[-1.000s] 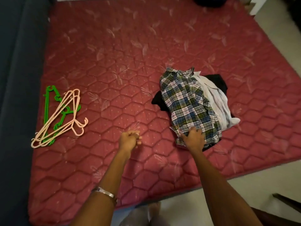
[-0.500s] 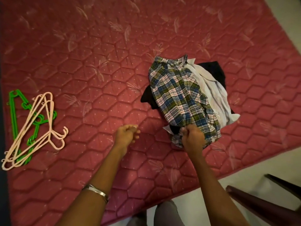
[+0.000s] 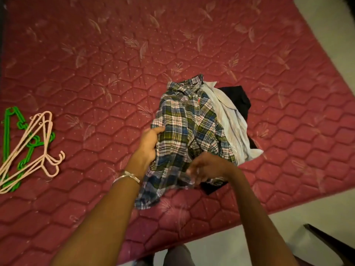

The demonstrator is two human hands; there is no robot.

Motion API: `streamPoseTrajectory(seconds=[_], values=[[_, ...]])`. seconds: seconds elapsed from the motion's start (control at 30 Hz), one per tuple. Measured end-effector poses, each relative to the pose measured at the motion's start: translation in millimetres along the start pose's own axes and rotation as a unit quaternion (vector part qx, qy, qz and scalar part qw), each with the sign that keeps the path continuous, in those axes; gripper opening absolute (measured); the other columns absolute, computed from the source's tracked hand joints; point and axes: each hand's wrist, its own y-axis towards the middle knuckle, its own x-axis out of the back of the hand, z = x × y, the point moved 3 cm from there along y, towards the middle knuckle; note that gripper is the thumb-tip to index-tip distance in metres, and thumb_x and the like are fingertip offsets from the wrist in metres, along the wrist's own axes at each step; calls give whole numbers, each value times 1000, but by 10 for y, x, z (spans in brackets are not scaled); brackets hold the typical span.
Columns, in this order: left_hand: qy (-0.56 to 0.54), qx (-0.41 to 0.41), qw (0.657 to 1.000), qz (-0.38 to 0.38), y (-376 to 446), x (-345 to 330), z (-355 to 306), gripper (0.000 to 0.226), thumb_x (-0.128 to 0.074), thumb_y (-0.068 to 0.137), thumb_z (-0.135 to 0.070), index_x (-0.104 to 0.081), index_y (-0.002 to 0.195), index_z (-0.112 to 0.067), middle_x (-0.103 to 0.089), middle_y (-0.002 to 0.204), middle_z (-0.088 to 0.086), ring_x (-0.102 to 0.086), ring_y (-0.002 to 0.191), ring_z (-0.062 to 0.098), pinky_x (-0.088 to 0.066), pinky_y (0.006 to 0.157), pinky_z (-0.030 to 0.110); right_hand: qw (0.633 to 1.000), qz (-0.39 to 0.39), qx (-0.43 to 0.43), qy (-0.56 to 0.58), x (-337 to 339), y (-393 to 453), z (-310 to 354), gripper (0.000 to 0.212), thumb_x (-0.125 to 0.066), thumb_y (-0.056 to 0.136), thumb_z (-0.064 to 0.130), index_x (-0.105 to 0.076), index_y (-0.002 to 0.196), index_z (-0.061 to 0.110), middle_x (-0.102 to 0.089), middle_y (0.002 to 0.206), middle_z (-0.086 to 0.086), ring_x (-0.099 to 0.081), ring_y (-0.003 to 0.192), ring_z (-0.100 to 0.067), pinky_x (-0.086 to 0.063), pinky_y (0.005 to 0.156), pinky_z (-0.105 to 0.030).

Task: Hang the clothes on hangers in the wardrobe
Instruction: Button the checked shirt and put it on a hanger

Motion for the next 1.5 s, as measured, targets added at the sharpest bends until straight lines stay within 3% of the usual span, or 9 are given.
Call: streamPoseTrajectory(seconds=[0.17,0.3,0.4,0.6,0.77,0.9,1.07,1.33,1.5], values=[[-29,-36,985,167,-675,-7,-303,31,-54,83,-17,-73,61,-7,-68,62,6,-65,54,18,-55,52,24,847,-384,-110,350,571,31,-184,43,-64,87,48,-61,75,8,-57,61,-5,-48,50,-18,-43,44,-23],[12,-98,966,238,-1185,202,-376,38,-91,35,-31,-72,58,-7,-67,57,1,-65,51,14,-53,54,22,844,-272,-144,440,416,341,138,55,-71,74,60,-69,98,10,-70,85,-7,-69,71,-23,-57,71,-39],[89,-95,966,225,-1406,543,-323,45,-93,44,-43,-75,67,-9,-71,68,7,-67,62,15,-56,66,28,836,-265,-111,467,153,481,623,33,-69,85,15,-64,112,-4,-70,99,-20,-71,80,-31,-59,70,-43],[301,-178,913,-210,-1627,1830,-295,68,-53,70,-79,-54,48,-15,-48,48,1,-57,66,17,-32,58,30,905,-224,104,347,-818,609,1799,15,-64,86,-2,-57,84,12,-65,82,-4,-64,70,-14,-52,73,-32],[208,-343,916,5,-1917,2032,-536,36,-82,65,-33,-62,92,-17,-68,75,-12,-59,74,0,-48,63,20,946,-89,195,243,-1849,713,2474,20,-58,90,-1,-53,98,16,-62,96,-18,-60,86,-25,-51,81,-41],[153,-459,874,-41,-2104,2424,-698,41,-86,57,-24,-72,95,-29,-71,86,-22,-63,85,-5,-50,79,15,964,98,235,75,-1948,584,2855,36,-45,97,-5,-49,132,-1,-58,122,-12,-61,102,-9,-49,83,-19],[23,-450,893,-19,-2368,2681,-804,36,-61,75,13,-66,96,-16,-72,82,-11,-65,80,5,-52,77,21,964,-187,186,-39,-1461,770,2830,33,-61,85,-12,-61,114,6,-66,107,-15,-62,87,-20,-51,75,-41],[50,-506,836,204,-3129,2818,-1111,25,-80,68,-36,-72,86,-21,-69,82,-8,-65,77,6,-53,75,22,971,98,67,-208,-2079,1195,2450,81,-85,69,31,-46,139,22,-35,149,11,-31,136,-7,-28,113,-31],[10,-576,815,65,-3481,3157,-1445,32,-79,66,-48,-74,81,-20,-71,81,-8,-64,80,12,-52,80,31,977,29,192,-88,-2170,1073,2730,28,-79,73,30,-63,82,9,-62,74,3,-57,72,-20,-45,66,-34]])
